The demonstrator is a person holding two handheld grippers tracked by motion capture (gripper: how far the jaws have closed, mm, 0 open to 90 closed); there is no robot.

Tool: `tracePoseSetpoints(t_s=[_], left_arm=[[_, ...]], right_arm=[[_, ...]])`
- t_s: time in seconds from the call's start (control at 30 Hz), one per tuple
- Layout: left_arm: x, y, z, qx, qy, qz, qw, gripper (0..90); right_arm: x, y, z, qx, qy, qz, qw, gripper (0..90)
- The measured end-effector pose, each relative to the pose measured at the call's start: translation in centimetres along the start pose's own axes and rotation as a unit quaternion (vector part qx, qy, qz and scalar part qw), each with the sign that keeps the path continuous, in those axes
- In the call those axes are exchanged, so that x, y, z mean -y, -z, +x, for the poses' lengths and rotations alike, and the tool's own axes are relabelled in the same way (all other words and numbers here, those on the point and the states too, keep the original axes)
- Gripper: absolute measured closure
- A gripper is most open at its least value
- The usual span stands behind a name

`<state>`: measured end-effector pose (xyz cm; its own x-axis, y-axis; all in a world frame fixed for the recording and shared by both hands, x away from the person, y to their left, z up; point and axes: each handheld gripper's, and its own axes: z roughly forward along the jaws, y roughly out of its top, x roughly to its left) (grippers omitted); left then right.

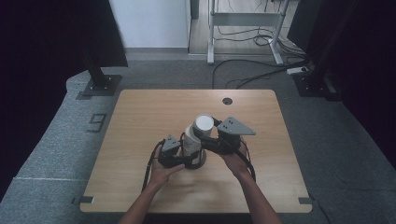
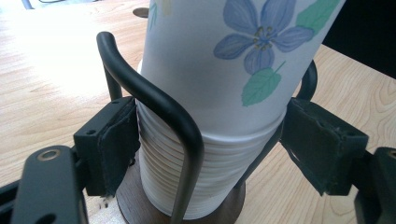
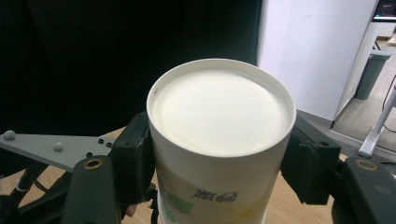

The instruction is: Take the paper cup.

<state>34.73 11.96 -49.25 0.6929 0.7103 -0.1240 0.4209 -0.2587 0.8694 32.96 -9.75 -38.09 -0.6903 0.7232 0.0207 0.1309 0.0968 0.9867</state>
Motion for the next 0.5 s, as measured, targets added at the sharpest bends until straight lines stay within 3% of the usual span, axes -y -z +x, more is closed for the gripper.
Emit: tracePoseSetpoints(t_s=[0.5], left_arm=[[0.0, 0.1, 0.0, -0.001, 0.0, -0.001, 1.0, 19.6]], right_arm=[[0.4, 1.6, -0.7, 0.007, -0.004, -0.004, 1.0, 33.4]])
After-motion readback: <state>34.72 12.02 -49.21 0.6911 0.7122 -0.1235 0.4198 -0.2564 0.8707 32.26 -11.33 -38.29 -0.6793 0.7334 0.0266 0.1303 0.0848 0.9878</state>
